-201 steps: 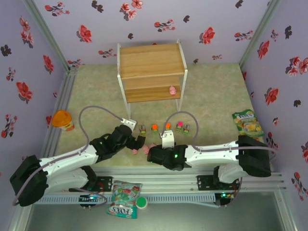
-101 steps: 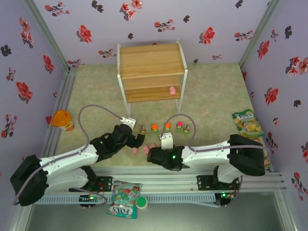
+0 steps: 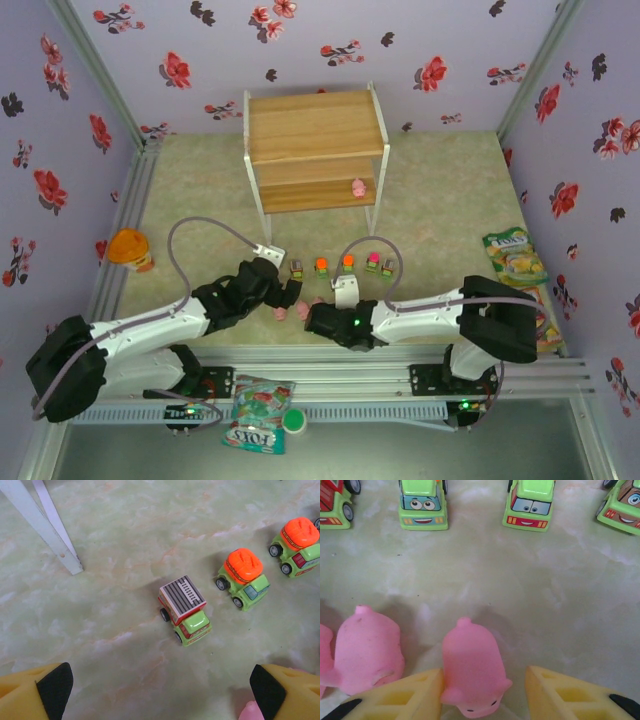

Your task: Place and organize the plastic toys onto the shelf

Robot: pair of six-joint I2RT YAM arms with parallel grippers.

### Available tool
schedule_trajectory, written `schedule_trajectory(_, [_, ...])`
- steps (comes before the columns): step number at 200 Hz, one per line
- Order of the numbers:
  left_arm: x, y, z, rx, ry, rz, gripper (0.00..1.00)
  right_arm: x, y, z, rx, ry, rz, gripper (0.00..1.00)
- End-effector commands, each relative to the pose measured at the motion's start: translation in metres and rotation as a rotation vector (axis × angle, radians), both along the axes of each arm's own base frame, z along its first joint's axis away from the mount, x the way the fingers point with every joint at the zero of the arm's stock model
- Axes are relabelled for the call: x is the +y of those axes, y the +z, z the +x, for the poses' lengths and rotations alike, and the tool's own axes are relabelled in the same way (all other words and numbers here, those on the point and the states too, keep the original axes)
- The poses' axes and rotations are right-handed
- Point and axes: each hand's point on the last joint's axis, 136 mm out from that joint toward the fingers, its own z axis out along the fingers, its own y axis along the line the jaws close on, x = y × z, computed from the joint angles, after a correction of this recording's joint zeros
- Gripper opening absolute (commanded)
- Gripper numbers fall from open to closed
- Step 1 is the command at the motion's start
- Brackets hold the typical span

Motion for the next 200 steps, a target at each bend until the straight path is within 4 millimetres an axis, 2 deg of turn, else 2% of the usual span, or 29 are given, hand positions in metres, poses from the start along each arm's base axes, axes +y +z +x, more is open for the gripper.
schedule_trajectory(1, [-0.003,0.013,0.005,-0.039,0.004,-0.012,0.96,0.0,0.001,0.005,-0.006,-0.001,0.002,0.46])
schedule_trajectory(117, [-0.005,0.012,0.005,-0.033,-0.001,-0.008,0.96,-0.001,-0.005,0.002,0.012,-0.001,0.0,0.52])
schedule_trajectory(200, [-0.007,0.008,0.005,-0.02,-0.005,-0.001,0.95,-0.006,-0.017,0.002,0.024,-0.007,-0.026,0.5])
